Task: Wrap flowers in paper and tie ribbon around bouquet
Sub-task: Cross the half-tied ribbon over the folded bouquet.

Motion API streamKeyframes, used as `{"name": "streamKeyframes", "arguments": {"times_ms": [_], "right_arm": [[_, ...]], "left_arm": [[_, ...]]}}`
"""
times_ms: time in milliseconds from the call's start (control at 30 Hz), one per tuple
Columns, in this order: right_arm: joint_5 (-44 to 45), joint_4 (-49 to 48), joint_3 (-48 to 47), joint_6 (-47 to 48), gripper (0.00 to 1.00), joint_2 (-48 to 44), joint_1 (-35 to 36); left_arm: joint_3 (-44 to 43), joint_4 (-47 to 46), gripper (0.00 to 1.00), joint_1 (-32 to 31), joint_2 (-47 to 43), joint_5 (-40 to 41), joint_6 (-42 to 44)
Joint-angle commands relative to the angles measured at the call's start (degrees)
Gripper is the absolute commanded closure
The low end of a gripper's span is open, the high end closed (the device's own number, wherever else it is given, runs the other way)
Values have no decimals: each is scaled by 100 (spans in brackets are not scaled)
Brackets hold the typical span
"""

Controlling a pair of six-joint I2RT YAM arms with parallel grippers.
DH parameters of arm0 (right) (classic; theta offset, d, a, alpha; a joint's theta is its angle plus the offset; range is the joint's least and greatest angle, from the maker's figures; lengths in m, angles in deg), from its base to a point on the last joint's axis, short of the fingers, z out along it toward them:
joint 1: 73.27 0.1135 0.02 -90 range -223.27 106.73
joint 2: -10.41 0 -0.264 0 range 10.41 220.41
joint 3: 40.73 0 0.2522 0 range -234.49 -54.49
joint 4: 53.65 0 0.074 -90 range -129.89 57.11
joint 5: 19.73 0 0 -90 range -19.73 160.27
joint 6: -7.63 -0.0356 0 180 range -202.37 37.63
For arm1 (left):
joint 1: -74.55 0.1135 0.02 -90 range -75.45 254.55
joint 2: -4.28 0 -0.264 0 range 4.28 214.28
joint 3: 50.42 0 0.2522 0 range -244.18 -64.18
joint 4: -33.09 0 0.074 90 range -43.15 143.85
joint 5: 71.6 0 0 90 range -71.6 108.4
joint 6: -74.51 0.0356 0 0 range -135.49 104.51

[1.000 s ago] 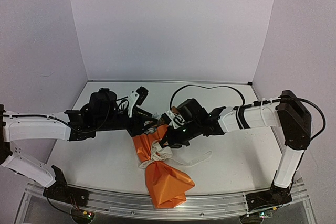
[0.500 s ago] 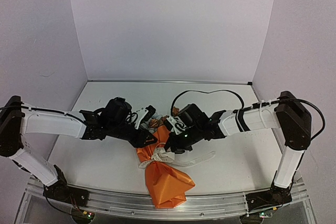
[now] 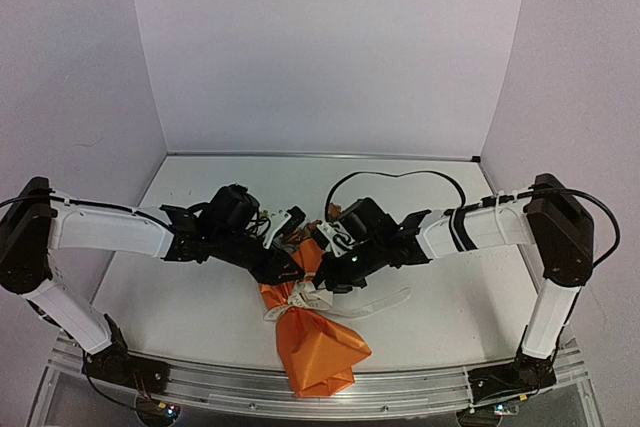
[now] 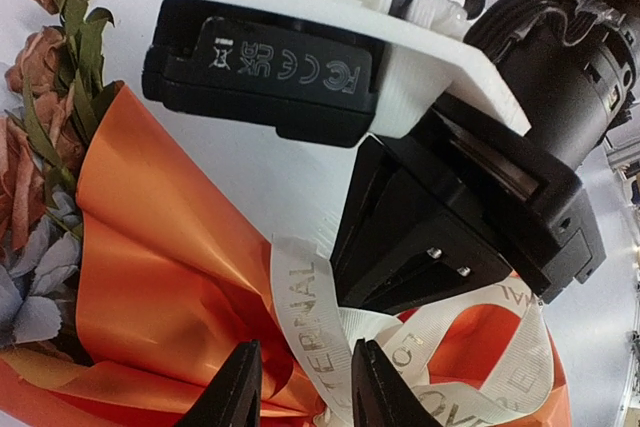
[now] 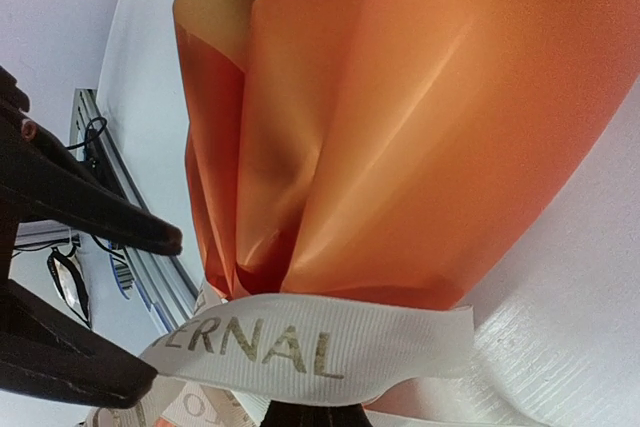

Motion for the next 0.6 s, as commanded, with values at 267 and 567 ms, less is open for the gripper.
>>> {"name": "streamKeyframes", "arguments": {"times_ms": [267, 567], "right_arm": [[156, 23, -46, 130, 100, -313, 76], [200, 34, -43, 138, 100, -317, 85]], "left_arm": [[-523, 228, 70, 4, 335, -398, 268], [-621, 397, 90, 4, 299, -378, 449]]}}
